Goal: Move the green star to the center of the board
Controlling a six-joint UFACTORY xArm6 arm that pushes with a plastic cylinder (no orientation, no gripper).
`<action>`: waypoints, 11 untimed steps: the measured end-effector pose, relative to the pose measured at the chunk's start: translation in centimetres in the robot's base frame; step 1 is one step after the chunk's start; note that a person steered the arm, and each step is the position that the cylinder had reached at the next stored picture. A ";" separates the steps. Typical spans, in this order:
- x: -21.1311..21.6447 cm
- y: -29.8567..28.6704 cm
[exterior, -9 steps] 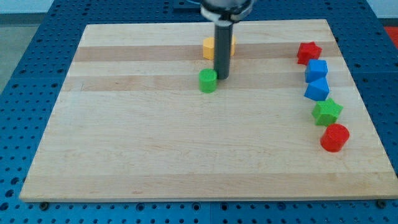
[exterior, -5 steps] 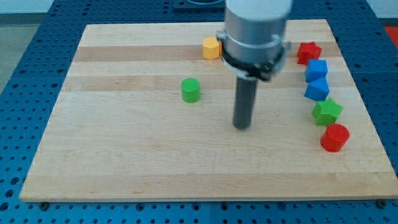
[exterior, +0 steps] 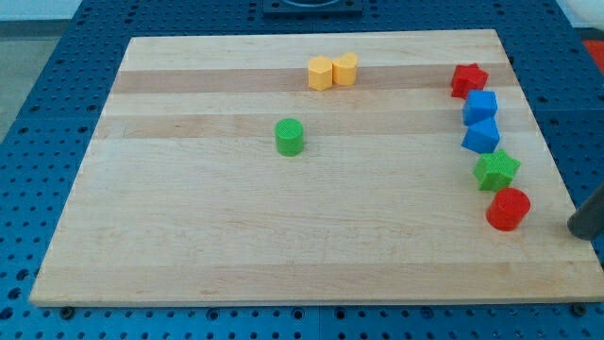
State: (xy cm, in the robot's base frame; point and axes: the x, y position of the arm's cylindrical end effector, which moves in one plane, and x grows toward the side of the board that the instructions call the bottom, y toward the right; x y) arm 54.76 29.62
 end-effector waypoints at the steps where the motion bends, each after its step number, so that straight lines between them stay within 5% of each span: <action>1: -2.4 -0.2; 7: -11.5 -14.5; 11: -11.1 -26.4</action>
State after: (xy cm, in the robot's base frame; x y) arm 43.70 3.21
